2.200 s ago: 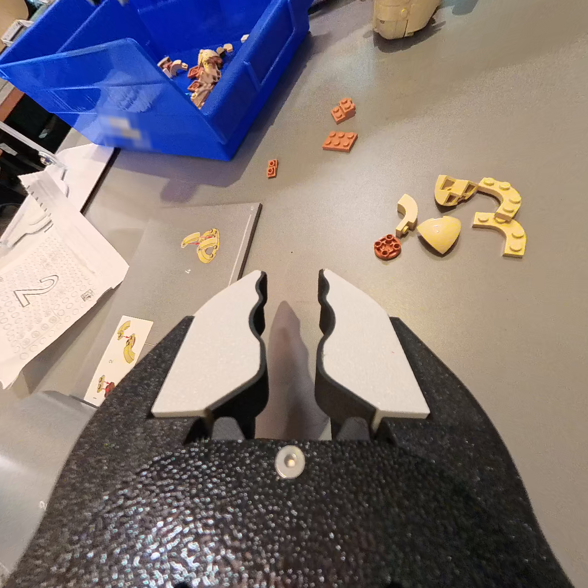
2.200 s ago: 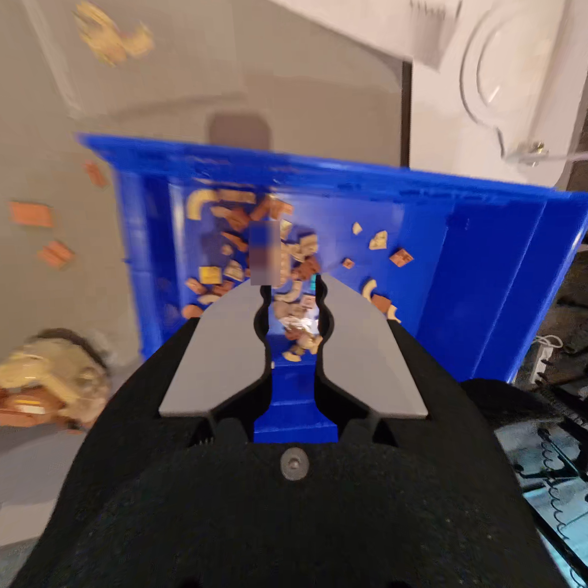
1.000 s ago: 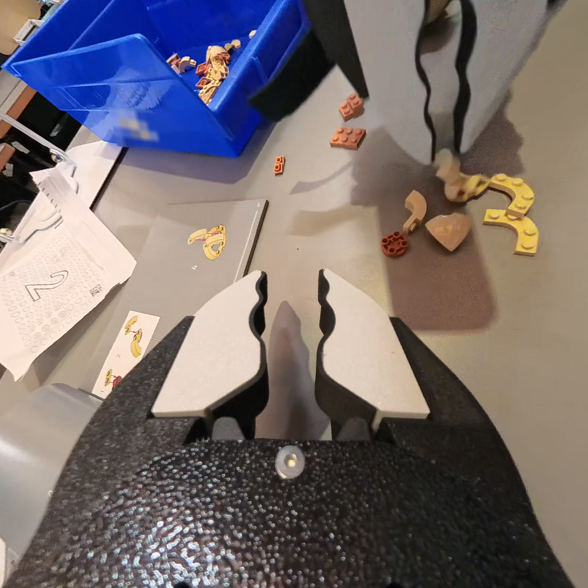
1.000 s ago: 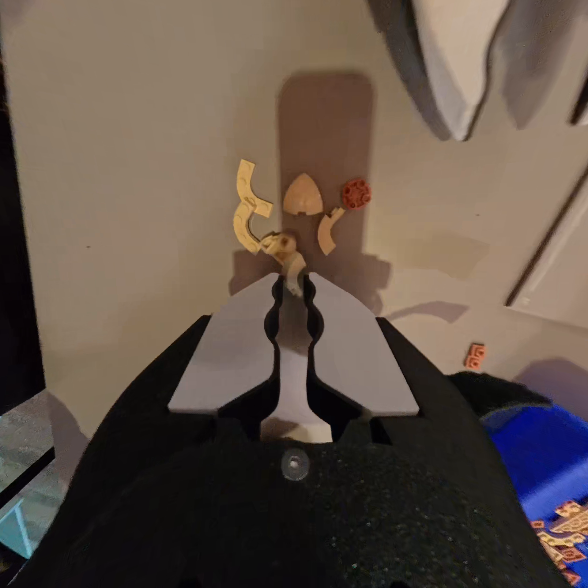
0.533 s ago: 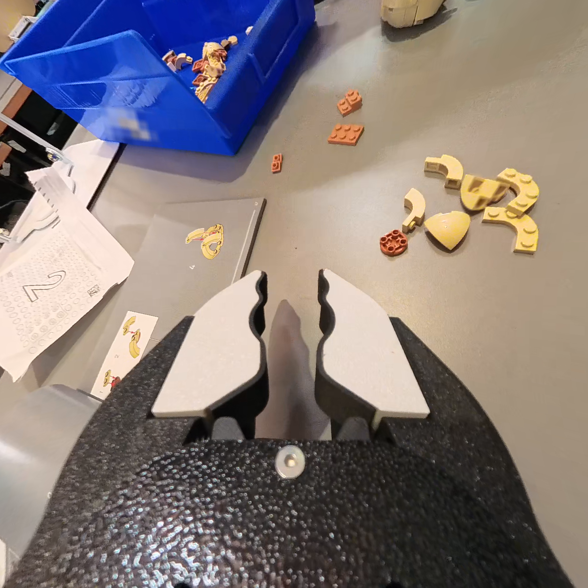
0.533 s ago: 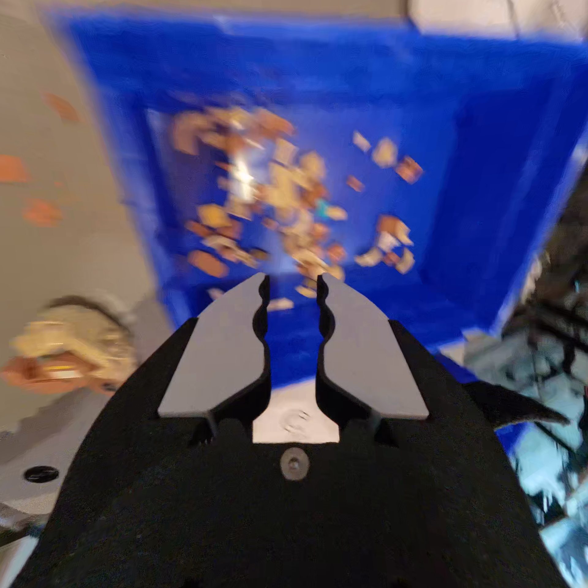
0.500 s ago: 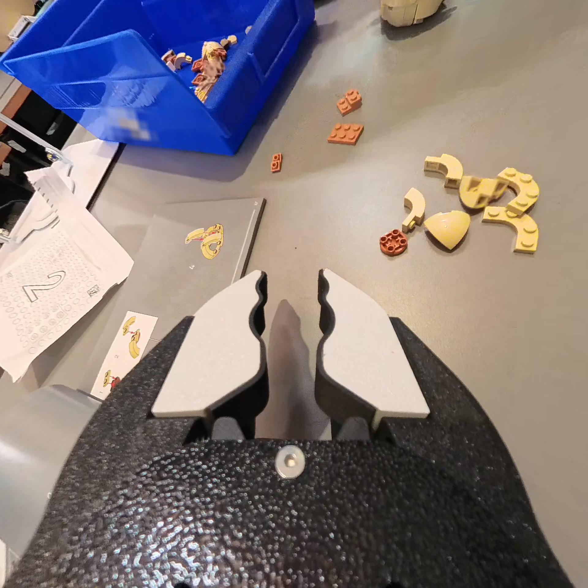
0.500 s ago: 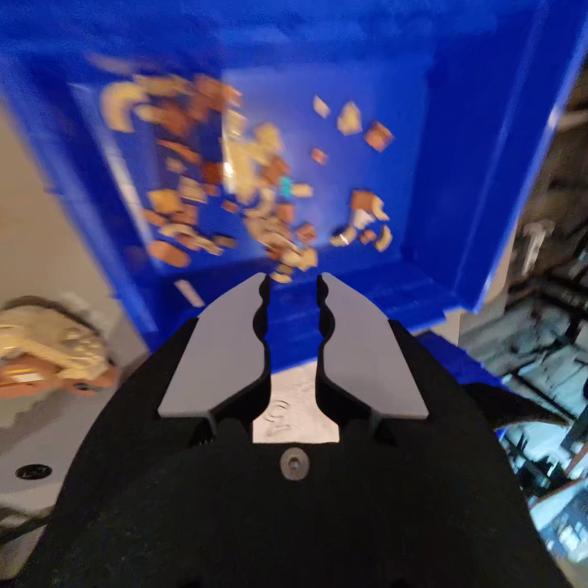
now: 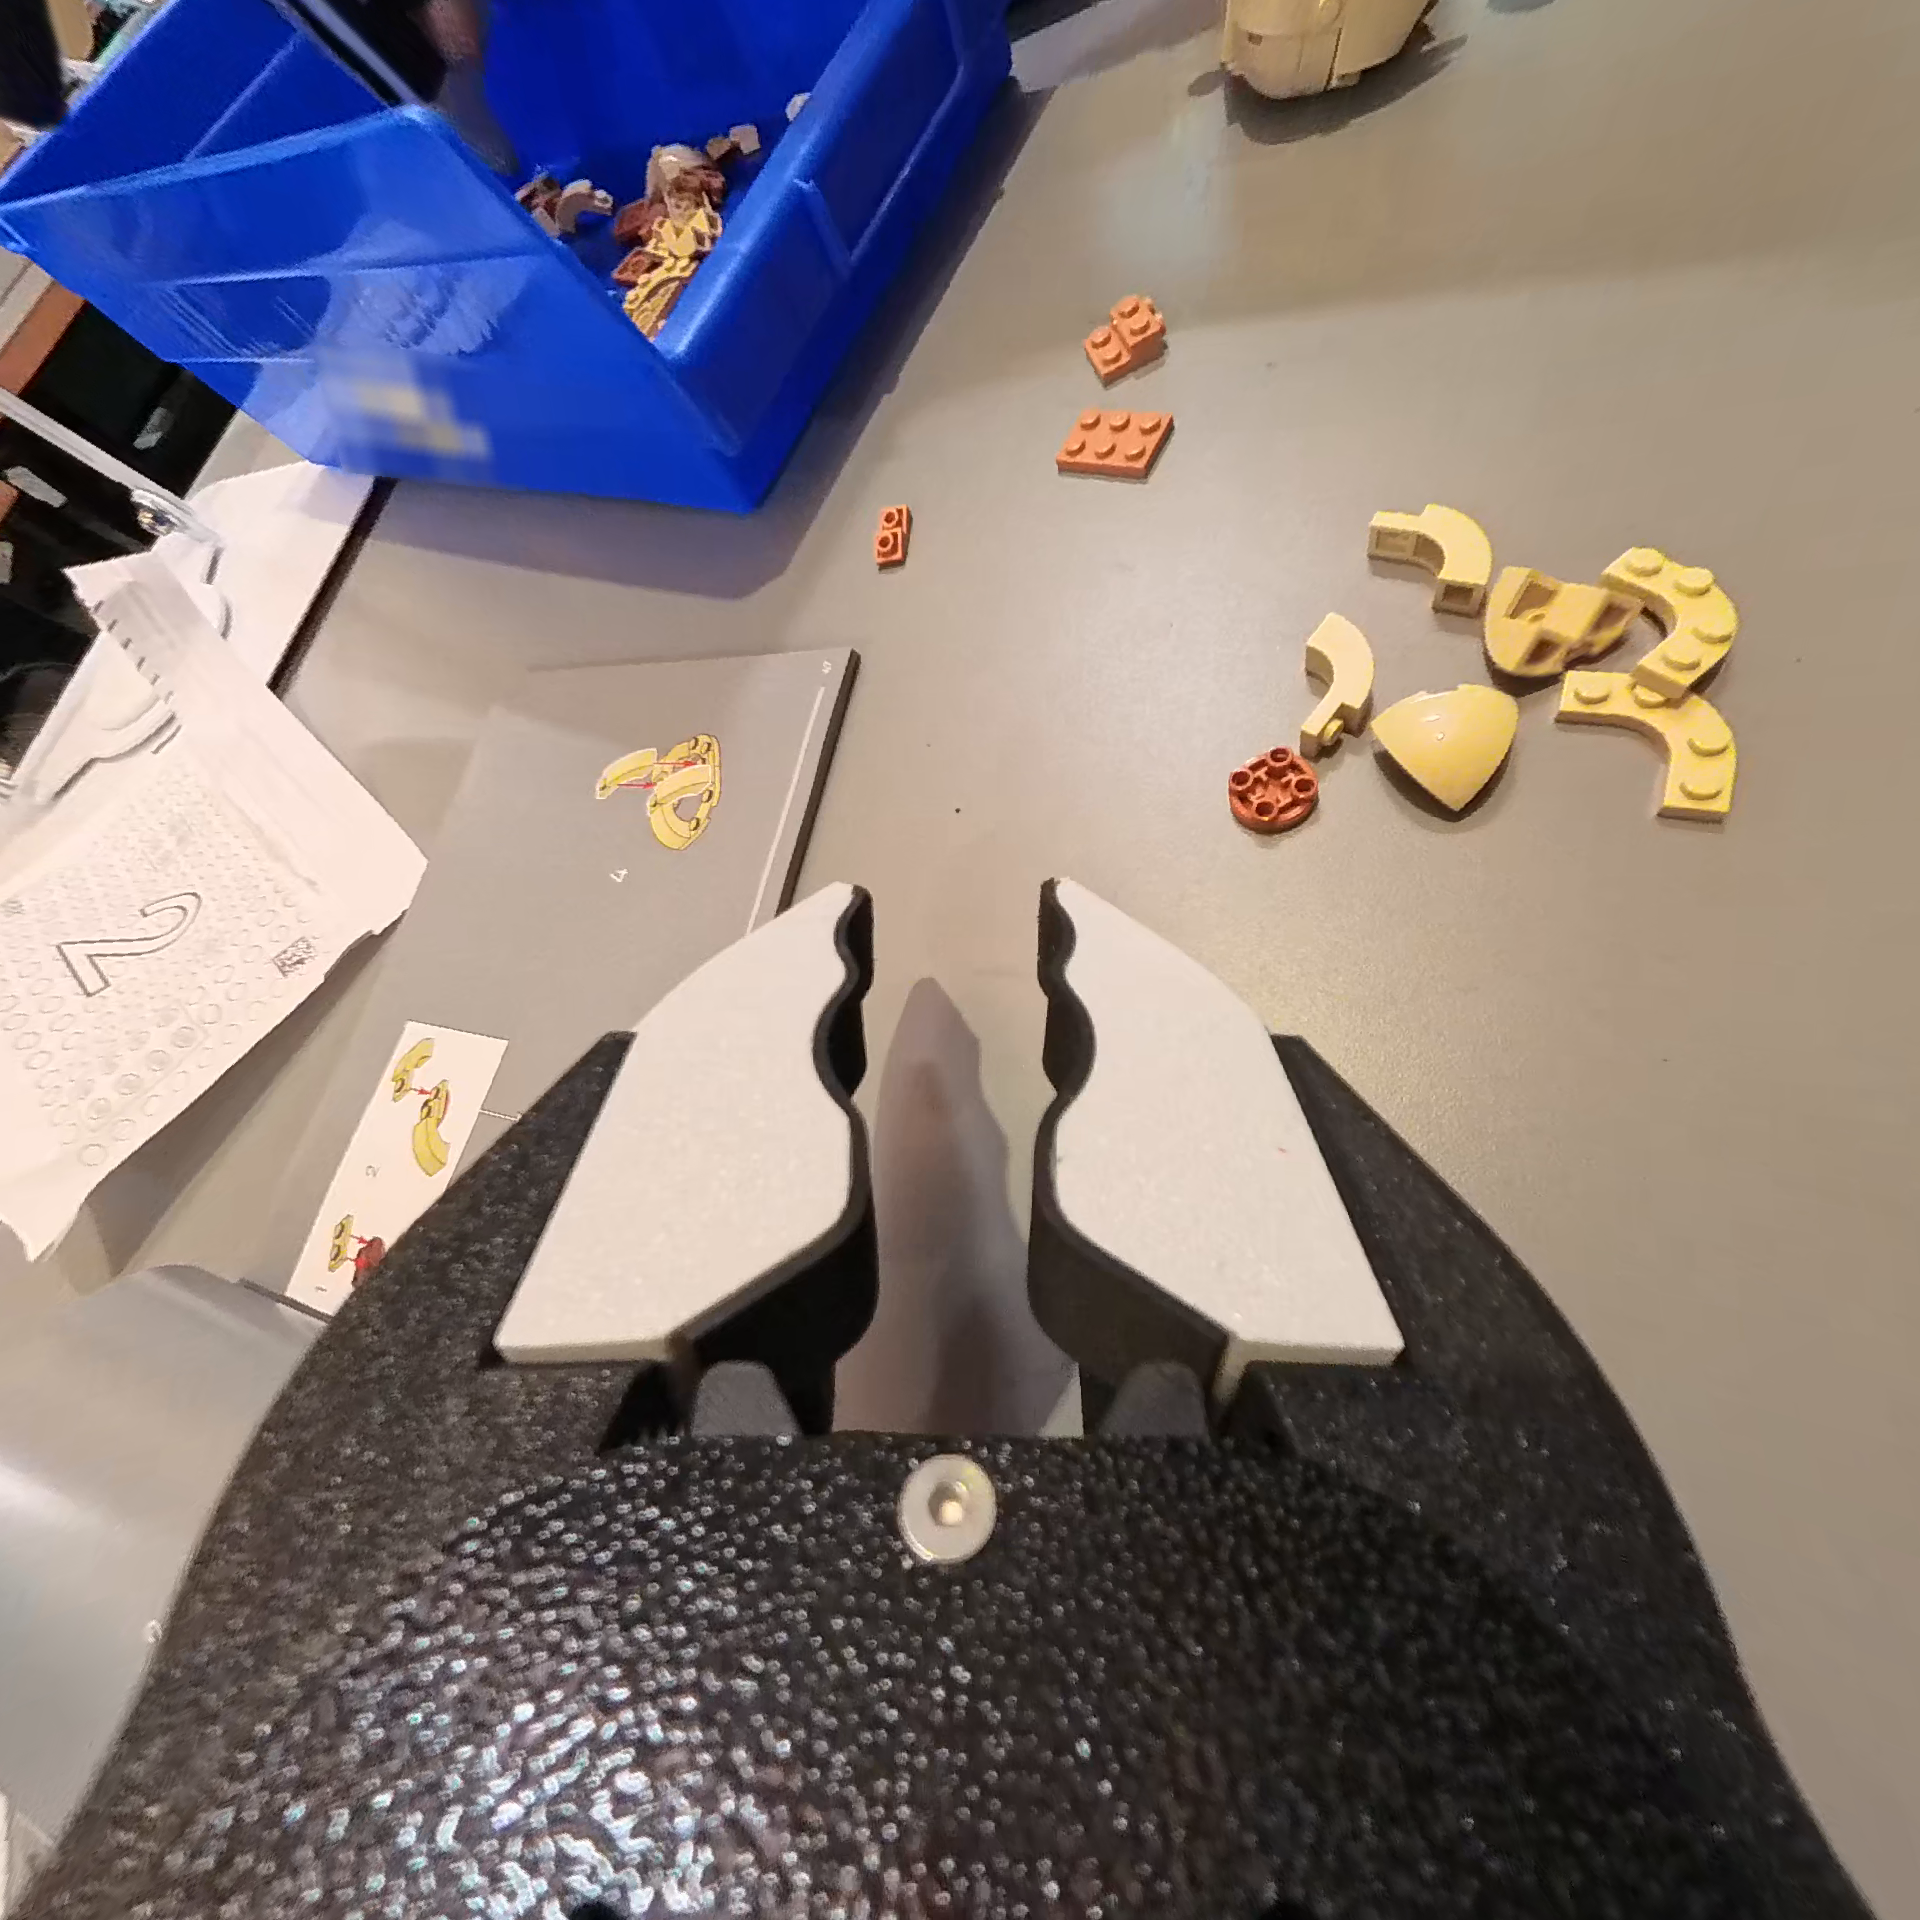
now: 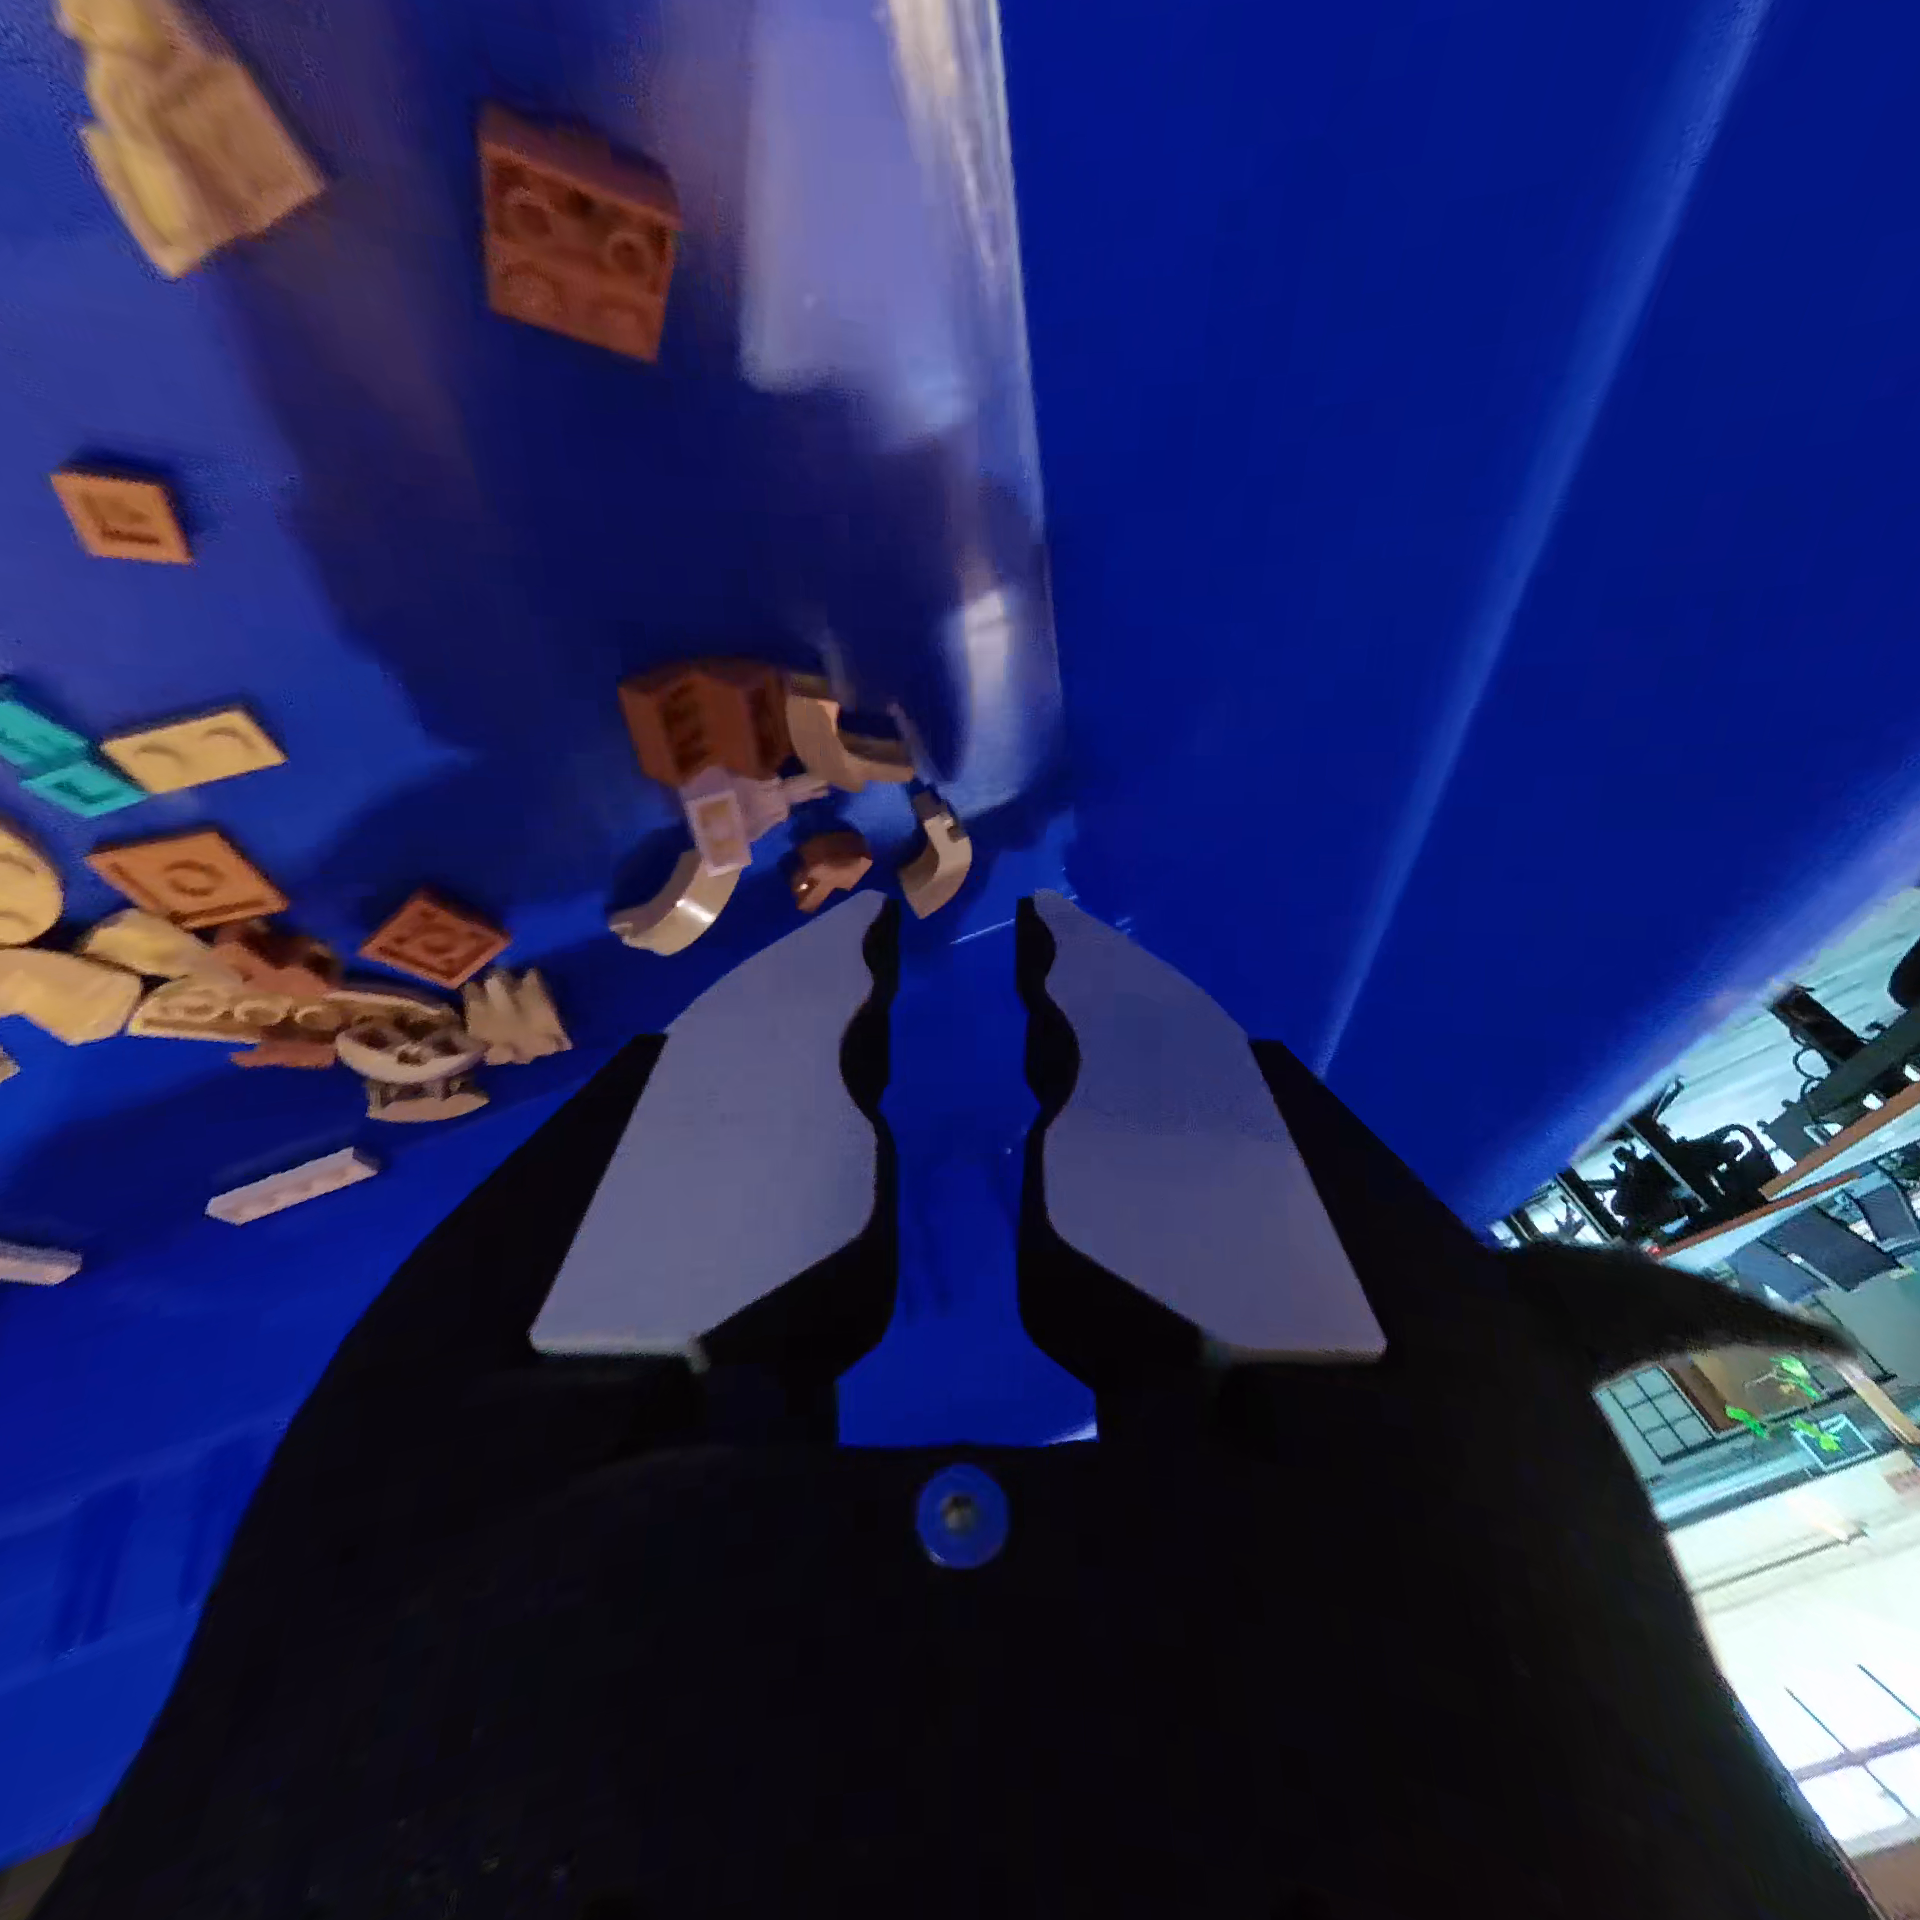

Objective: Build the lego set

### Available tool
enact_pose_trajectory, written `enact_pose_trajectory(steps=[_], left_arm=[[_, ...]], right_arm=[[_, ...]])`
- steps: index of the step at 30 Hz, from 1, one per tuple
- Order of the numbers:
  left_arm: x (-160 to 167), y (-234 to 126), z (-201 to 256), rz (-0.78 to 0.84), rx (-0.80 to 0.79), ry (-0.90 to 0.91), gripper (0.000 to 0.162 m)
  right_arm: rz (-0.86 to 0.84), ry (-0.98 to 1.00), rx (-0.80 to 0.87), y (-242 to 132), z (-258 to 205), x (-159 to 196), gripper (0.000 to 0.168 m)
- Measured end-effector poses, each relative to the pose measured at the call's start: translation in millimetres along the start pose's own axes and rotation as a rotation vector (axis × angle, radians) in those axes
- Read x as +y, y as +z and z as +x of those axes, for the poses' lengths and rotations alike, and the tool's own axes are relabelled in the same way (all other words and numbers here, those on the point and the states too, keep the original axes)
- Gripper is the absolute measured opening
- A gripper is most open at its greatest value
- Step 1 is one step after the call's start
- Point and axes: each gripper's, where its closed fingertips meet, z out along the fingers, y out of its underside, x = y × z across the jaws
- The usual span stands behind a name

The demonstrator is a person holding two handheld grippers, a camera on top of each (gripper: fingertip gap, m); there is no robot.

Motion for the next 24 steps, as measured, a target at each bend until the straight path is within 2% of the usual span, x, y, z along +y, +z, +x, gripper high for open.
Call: enact_pose_trajectory(steps=[6, 9, 12, 15, 17, 20, 22, 24], left_arm=[[-0.3, -0.4, -0.5, 0.003, 0.0, -0.004, 0.03], [-0.4, -0.5, -0.6, 0.005, 0.0, -0.006, 0.03], [-0.3, -0.5, -0.7, 0.004, -0.001, -0.006, 0.03], [-0.3, -0.6, -0.7, 0.005, -0.003, -0.004, 0.03], [-0.4, -0.8, -0.9, 0.005, -0.003, -0.006, 0.03], [-0.5, -0.8, -1.1, 0.006, -0.004, -0.006, 0.03], [-0.1, -0.3, -1.1, 0.002, -0.005, -0.006, 0.03], [0.2, 0.3, -0.9, -0.002, -0.006, -0.003, 0.03]], right_arm=[[-0.071, 0.006, 0.004, 16.9, 3.7, 1.0, 0.02], [-0.1, -0.017, 0.038, 21.9, 4.5, 2.6, 0.008], [-0.093, -0.019, 0.045, 20.6, 3.7, 3.2, 0.008], [-0.059, -0.017, 0.059, 3.6, 1.1, 10.1, 0.008], [0.052, 0.011, 0.042, -23.4, -12.1, 8.5, 0.008], [0.343, -0.047, -0.087, -83.7, -78.4, -6.1, 0.007], [0.542, -0.179, -0.226, -127.2, -153.4, -14.0, 0.007], [0.65, -0.303, -0.292, -156.4, -225.2, -14.5, 0.007]])
